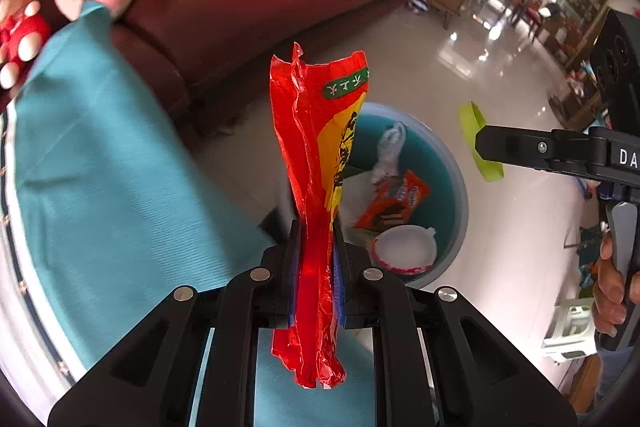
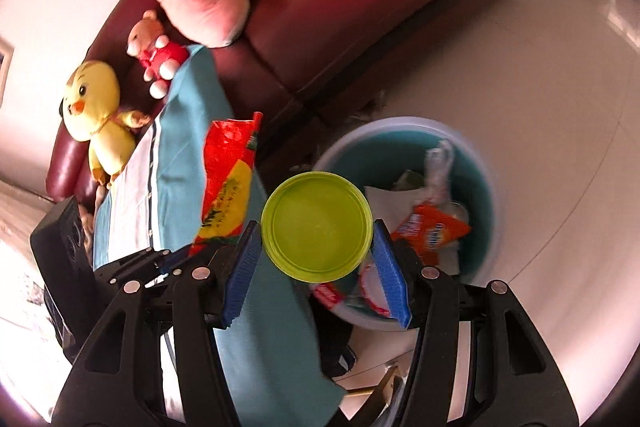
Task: Collect trash
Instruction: 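Carry the wrapper and lid over the teal bin and open both tools to drop them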
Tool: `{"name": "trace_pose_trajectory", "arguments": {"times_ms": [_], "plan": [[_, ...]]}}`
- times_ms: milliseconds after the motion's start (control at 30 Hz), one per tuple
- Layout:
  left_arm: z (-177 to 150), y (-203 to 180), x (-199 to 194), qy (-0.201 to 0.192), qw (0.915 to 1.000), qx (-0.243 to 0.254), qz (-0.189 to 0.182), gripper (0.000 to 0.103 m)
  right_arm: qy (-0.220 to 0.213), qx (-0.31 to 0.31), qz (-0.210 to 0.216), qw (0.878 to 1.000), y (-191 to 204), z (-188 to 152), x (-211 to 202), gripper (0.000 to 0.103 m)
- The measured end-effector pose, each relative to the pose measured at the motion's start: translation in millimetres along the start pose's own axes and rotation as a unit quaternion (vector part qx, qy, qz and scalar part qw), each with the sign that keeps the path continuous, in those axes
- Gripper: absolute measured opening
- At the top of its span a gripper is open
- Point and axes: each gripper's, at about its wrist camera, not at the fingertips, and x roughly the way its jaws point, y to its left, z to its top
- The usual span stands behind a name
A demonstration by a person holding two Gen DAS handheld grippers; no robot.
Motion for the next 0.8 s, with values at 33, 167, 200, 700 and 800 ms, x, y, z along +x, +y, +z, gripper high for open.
{"name": "trace_pose_trajectory", "arguments": {"times_ms": [33, 167, 200, 700, 800], "plan": [[2, -5, 4, 0.003, 1.0000, 0.003, -0.001, 0.014, 0.001, 0.005, 0.000, 1.000, -7, 0, 0, 0.054], [10, -23, 25, 0.019, 0.9997, 0.018, -0.004, 0.014, 0.003, 0.022, 0.001, 1.000, -29, 3, 0, 0.054], [12, -26, 29, 0.022, 0.9996, 0.020, -0.005, 0.014, 0.003, 0.025, 0.001, 1.000, -34, 4, 0, 0.054], [33, -50, 74, 0.043, 0.9984, 0.036, -0.003, 0.061, 0.009, 0.051, -0.012, 0.999, -68, 11, 1, 0.054], [30, -46, 73, 0.038, 0.9988, 0.031, 0.001, 0.075, 0.013, 0.051, -0.011, 0.999, -68, 12, 5, 0.054]]}}
